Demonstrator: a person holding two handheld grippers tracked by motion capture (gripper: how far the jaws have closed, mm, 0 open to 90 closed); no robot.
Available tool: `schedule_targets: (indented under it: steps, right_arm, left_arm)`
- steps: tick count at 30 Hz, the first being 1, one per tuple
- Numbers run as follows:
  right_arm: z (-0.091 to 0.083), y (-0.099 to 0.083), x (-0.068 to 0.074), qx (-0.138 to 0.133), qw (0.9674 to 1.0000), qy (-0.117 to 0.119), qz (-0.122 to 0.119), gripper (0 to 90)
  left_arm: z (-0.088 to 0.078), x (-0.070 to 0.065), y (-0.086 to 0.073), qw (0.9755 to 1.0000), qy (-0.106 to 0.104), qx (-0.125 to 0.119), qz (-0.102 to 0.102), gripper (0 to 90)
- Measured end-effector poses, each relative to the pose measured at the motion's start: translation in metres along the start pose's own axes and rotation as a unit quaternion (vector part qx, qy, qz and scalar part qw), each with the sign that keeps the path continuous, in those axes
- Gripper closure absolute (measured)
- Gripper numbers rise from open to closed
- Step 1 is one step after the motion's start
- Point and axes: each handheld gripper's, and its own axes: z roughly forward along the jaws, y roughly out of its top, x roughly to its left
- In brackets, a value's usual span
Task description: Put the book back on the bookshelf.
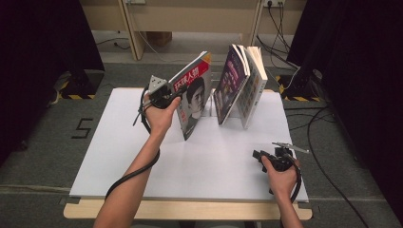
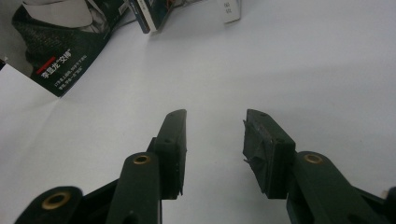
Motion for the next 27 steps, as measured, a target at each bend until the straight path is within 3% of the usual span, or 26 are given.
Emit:
schedule_targets:
  steps: [9, 16, 27]
  right_arm:
    - [0.000, 0.000, 0.000, -0.001, 1.0000, -0.001, 0.003, 59.6]
    - [0.000, 0.000, 0.000, 0.001, 1.0000, 0.000, 0.002, 59.6]
    - [0.001, 0.000, -0.001, 0.003, 1.0000, -0.001, 0.003, 59.4]
  left_arm:
    - [0.010, 0.002, 0.004, 0.9997, 0.018, 0.009, -0.011, 71.9]
    - [0.015, 0.003, 0.003, 0.9997, 0.007, 0.021, -0.013, 80.9]
    - [0.023, -0.002, 0.002, 0.9991, -0.011, 0.035, -0.022, 82.6]
